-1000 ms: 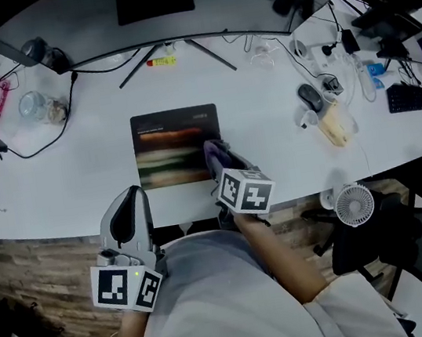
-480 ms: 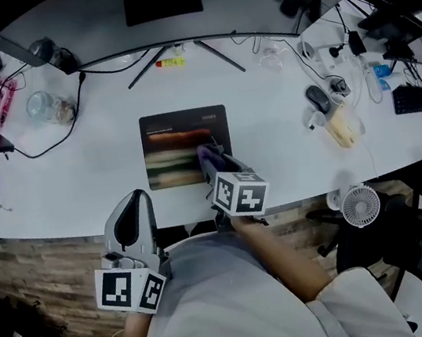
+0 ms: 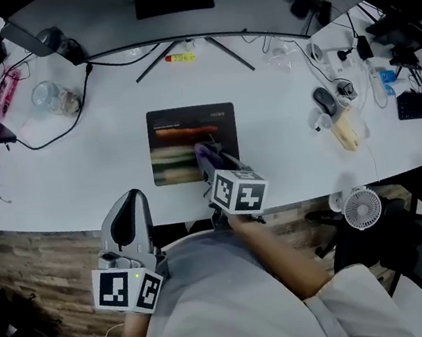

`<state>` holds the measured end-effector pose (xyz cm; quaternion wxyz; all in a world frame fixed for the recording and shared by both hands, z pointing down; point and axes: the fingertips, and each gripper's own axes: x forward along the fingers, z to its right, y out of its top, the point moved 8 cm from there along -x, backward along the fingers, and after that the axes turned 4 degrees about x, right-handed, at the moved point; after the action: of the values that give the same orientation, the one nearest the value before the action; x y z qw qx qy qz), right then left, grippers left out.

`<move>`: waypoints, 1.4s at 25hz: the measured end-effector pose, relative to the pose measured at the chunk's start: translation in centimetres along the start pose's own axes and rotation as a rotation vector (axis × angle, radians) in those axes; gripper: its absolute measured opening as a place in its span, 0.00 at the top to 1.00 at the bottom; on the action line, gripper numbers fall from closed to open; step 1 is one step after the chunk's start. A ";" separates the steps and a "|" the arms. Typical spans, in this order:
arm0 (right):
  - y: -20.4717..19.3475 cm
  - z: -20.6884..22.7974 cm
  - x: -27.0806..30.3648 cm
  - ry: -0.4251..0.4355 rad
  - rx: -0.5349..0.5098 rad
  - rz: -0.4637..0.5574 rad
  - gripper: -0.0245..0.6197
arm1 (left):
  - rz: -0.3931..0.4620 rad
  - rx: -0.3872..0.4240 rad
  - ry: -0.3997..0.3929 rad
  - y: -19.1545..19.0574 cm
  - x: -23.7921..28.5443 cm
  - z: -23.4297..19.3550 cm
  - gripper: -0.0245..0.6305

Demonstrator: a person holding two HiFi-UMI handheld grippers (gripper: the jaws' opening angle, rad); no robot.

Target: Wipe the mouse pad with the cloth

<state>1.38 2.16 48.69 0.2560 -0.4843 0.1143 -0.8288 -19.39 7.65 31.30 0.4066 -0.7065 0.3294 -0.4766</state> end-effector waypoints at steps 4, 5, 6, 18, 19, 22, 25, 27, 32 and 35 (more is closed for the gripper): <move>-0.1 -0.6 0.3 0.008 0.002 0.000 0.73 | 0.000 -0.006 0.014 0.1 -0.3 -0.6 0.96; -0.1 -0.8 0.4 0.009 0.003 -0.005 0.73 | -0.001 -0.006 0.015 0.1 -0.3 -0.8 0.96; -0.2 -1.0 0.5 0.010 0.003 -0.010 0.73 | -0.002 -0.006 0.015 0.1 -0.3 -0.8 0.96; -0.9 -3.6 2.0 0.054 -0.002 -0.031 0.73 | -0.014 -0.008 0.030 0.2 -0.4 -2.0 0.96; -0.9 -3.8 2.1 0.056 -0.001 -0.027 0.73 | -0.015 -0.009 0.031 0.2 -0.5 -2.1 0.96; -1.1 -4.4 2.5 0.068 -0.002 -0.032 0.73 | -0.018 -0.010 0.033 0.1 -0.5 -2.4 0.96; -1.2 -5.0 2.9 0.078 0.002 -0.043 0.73 | -0.022 -0.009 0.036 0.1 -0.5 -2.7 0.96; -1.3 -5.2 3.1 0.080 0.010 -0.039 0.73 | -0.025 -0.010 0.038 0.0 -0.5 -2.9 0.96; -1.6 -5.9 3.4 0.092 0.022 -0.036 0.73 | -0.026 -0.012 0.045 0.1 -0.7 -3.5 0.96; -1.8 -6.7 4.0 0.110 0.035 -0.033 0.73 | -0.019 -0.011 0.063 0.2 -1.0 -4.2 0.96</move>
<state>-6.53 1.15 49.06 0.2440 -0.4352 0.1054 -0.8602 -23.66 7.32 31.57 0.3878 -0.6964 0.3378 -0.5006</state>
